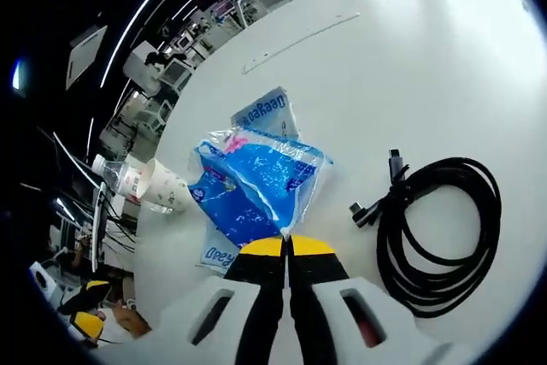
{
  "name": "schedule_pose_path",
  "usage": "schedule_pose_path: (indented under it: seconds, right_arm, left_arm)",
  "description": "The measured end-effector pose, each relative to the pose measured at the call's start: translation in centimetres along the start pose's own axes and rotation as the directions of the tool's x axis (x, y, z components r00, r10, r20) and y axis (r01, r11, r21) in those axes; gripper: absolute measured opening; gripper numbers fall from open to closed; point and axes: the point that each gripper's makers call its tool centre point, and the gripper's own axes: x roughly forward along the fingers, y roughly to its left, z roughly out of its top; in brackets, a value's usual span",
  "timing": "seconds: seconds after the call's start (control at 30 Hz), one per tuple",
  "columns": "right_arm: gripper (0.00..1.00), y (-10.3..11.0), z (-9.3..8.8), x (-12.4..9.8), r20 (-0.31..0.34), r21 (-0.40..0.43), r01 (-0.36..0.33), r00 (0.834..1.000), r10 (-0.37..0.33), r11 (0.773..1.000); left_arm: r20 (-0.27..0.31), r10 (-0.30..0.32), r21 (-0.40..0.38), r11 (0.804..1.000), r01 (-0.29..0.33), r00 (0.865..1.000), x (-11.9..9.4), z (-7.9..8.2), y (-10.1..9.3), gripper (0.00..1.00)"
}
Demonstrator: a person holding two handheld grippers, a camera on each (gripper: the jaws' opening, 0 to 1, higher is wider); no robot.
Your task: Arrange the tabletop items into an orderly group along one side of the table until the central work area is clear of visible clutter.
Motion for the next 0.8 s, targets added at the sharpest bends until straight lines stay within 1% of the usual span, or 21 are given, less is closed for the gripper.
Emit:
schedule_pose_path:
  seconds: [0.2,0.43,0.8]
  right_arm:
    - [0.0,-0.5,0.1,-0.4,0.005,0.002,0.003,1.0,-0.003,1.0]
    - [0.0,-0.3,0.1,-0.8,0.002,-0.031,-0.017,1.0,0.017,0.999]
    - [0.0,0.3,-0.8,-2.0,-0.019,-0.096,-0.049,0.999,0.047,0.994]
  left_arm:
    - [0.001,-0.009,0.007,1.0,0.009,1.0,0.4,0.3,-0.2,0.43]
    - [-0.002,-0.013,0.007,1.0,0.013,1.0,0.9,0.4,-0.2,0.43]
    - [-0.007,-0.011,0.004,1.0,0.011,1.0,2.1,0.6,-0.1,0.42]
